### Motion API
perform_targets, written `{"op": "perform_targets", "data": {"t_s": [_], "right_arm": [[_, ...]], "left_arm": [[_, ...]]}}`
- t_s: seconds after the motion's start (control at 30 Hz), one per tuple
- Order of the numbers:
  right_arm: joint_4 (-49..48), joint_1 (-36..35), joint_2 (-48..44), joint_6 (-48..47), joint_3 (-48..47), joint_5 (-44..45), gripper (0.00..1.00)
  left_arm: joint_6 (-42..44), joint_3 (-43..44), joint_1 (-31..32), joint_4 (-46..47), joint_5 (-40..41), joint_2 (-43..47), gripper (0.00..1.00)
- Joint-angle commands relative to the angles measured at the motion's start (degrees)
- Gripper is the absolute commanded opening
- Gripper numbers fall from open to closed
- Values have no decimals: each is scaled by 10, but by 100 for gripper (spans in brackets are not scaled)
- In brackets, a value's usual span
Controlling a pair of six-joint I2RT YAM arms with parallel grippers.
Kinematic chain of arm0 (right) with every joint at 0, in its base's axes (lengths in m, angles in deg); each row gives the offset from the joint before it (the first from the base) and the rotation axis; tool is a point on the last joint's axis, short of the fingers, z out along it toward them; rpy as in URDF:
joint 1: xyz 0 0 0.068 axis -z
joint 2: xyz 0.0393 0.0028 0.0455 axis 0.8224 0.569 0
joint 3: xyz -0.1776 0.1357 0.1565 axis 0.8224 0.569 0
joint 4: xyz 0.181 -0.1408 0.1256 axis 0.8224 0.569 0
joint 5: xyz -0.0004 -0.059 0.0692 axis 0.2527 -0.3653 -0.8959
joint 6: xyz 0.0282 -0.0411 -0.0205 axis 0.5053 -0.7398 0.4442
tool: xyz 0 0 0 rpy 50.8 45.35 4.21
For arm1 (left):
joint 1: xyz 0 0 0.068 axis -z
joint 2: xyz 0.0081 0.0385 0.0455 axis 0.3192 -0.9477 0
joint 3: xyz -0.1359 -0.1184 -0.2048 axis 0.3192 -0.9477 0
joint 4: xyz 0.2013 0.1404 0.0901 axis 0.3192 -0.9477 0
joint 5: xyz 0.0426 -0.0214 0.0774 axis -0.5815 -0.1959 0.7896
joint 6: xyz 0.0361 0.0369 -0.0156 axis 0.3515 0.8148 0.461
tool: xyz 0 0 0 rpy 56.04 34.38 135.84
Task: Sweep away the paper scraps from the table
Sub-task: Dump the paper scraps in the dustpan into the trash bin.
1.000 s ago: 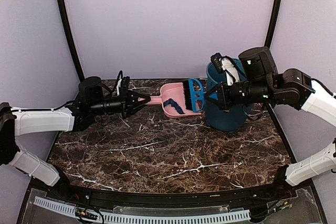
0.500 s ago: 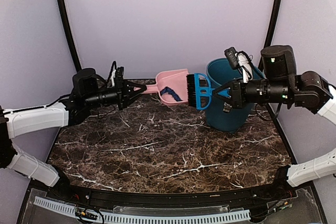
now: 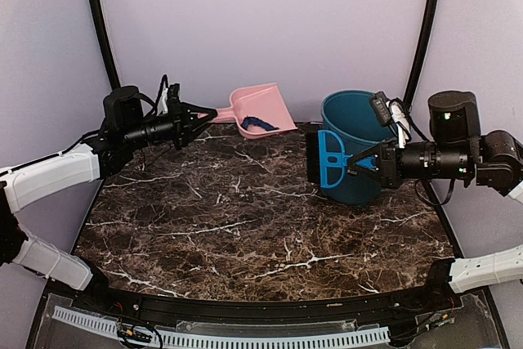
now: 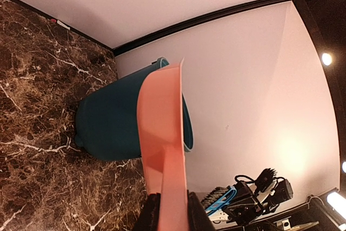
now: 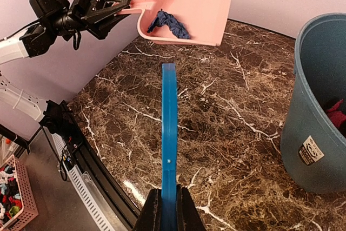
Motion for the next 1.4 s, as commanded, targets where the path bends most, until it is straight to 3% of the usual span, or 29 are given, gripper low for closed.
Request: {"op": "perform_targets", "data": {"t_s": [0.0, 0.9, 1.17, 1.37], "right_arm": [[-5, -3, -17, 13, 22, -2, 0], [-133, -3, -14, 61, 240, -28, 0], [-166, -3, 5, 63, 273, -37, 0], [-183, -3, 23, 64, 285, -44, 0]], "left_arm": [[8, 33, -21, -6, -13, 7, 0], [14, 200, -24, -46, -9, -127, 0], [24, 328, 31, -79, 3, -220, 0], [37, 481, 72, -116, 15, -310, 0]]}}
